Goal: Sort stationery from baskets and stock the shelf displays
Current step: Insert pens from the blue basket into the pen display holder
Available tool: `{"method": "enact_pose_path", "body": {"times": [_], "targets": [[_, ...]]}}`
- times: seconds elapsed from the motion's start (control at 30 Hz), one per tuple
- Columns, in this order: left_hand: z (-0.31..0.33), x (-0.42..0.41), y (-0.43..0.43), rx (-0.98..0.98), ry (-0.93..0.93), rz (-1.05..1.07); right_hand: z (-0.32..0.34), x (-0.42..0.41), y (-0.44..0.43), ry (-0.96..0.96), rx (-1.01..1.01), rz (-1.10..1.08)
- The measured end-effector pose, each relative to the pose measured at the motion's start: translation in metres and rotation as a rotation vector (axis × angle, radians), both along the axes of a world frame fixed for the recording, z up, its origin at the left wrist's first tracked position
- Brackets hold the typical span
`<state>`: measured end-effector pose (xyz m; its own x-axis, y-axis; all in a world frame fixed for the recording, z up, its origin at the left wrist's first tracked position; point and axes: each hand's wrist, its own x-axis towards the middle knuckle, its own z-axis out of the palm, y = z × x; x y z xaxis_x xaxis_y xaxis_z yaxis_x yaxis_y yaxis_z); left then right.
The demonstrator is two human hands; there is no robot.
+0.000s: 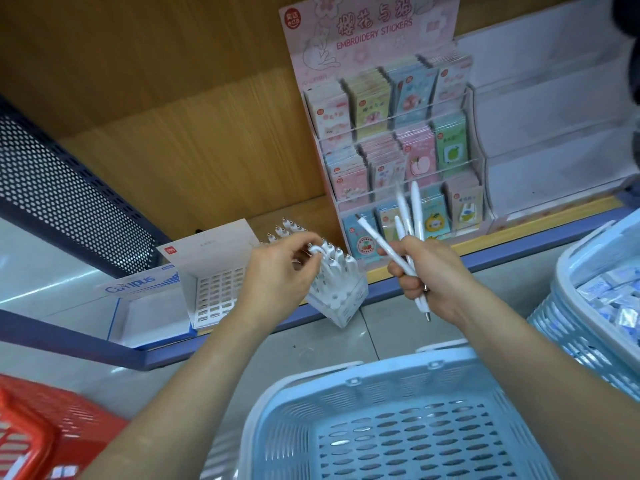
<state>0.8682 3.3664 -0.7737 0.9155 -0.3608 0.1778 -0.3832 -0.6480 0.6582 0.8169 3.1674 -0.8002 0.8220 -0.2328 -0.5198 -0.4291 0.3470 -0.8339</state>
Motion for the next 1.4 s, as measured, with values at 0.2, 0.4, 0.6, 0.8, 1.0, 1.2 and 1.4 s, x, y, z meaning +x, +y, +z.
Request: {"method": "enact_pose_path", "body": {"times": [0.2, 0.4, 0.6, 0.8, 1.0, 1.2, 1.4], "targets": [[-0.011, 0.000, -0.005, 0.104, -0.045, -0.076, -0.007, -0.002, 0.001, -0.075, -0.022, 0.037], [-0.023, 0.002, -0.006, 0.156, -0.073, -0.118, -0.008, -0.002, 0.002, -0.107, -0.069, 0.057], [-0.030, 0.005, -0.007, 0.295, -0.197, -0.275, -0.009, 0.000, 0.002, -0.122, -0.101, 0.025], [-0.017, 0.010, -0.019, 0.352, -0.168, -0.274, -0.009, 0.000, 0.001, -0.139, -0.067, 0.026], [-0.022, 0.015, -0.026, 0.378, -0.151, -0.230, -0.010, 0.000, 0.002, -0.181, -0.016, 0.033], [-0.025, 0.018, -0.028, 0.396, -0.102, -0.195, -0.006, -0.002, 0.001, -0.213, 0.068, 0.058], [-0.005, 0.024, -0.028, -0.284, 0.371, 0.072, -0.001, -0.004, 0.001, -0.231, 0.167, 0.107]]}}
